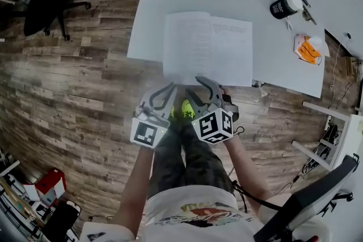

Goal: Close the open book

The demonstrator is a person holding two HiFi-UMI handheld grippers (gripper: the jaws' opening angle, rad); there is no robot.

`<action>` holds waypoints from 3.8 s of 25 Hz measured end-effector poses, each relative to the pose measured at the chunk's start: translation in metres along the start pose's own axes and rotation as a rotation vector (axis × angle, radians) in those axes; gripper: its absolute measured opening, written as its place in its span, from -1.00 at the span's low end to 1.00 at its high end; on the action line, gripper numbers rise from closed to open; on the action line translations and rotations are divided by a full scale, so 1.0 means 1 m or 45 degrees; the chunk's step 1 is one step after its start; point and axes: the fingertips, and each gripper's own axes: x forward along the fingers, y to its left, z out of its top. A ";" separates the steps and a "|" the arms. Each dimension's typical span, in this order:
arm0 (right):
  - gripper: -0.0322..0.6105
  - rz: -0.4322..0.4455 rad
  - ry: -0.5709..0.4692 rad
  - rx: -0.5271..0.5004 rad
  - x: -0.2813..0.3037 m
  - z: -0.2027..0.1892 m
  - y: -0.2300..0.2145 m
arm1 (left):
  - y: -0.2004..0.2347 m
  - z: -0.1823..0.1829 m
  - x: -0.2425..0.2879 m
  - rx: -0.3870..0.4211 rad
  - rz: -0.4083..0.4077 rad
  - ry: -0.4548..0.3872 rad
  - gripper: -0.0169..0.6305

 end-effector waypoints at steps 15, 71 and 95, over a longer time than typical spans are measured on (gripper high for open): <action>-0.26 -0.189 0.242 -0.450 0.045 -0.045 0.001 | 0.029 -0.051 0.007 -0.061 0.021 -0.003 -0.91; -0.83 -0.212 0.144 0.636 -0.073 -0.060 -0.055 | -0.041 0.118 -0.003 -0.148 -0.128 0.014 -0.91; -0.82 -0.075 0.069 1.356 -0.068 -0.130 -0.073 | -0.056 0.084 0.061 -0.238 -0.083 0.067 -0.91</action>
